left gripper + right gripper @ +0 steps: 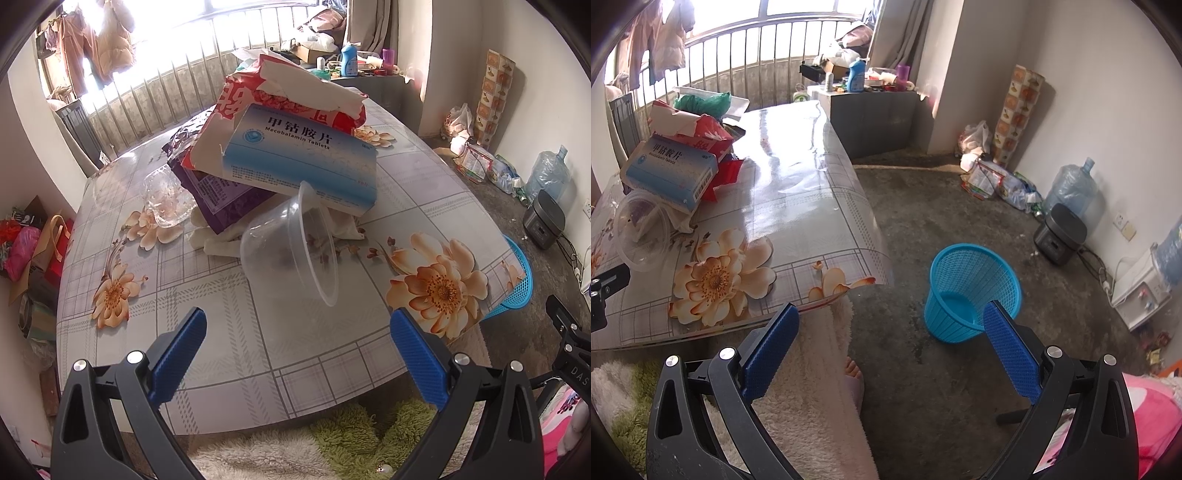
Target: Collect trash
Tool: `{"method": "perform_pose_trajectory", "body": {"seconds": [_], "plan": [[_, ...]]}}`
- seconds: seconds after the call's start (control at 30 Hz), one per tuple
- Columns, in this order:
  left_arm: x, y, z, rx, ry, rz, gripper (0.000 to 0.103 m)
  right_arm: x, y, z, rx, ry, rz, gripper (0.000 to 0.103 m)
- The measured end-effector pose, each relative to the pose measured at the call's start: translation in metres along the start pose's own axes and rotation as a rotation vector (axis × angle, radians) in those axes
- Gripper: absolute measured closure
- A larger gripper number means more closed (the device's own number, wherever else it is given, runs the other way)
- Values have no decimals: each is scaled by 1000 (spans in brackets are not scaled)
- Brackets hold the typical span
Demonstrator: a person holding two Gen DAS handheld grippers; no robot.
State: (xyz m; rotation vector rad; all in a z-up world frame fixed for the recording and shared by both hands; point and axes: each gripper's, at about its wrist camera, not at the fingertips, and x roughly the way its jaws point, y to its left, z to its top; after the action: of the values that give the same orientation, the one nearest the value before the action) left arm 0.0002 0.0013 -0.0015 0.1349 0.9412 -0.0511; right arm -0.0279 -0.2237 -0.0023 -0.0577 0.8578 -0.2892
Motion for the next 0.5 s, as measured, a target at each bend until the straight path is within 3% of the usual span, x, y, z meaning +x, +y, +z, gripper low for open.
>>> {"method": "perform_pose_trajectory", "body": {"seconds": [0.5], "plan": [[-1,13,-7,-30,15,-48,5,-3,13,21,23,-78,64,8]]}}
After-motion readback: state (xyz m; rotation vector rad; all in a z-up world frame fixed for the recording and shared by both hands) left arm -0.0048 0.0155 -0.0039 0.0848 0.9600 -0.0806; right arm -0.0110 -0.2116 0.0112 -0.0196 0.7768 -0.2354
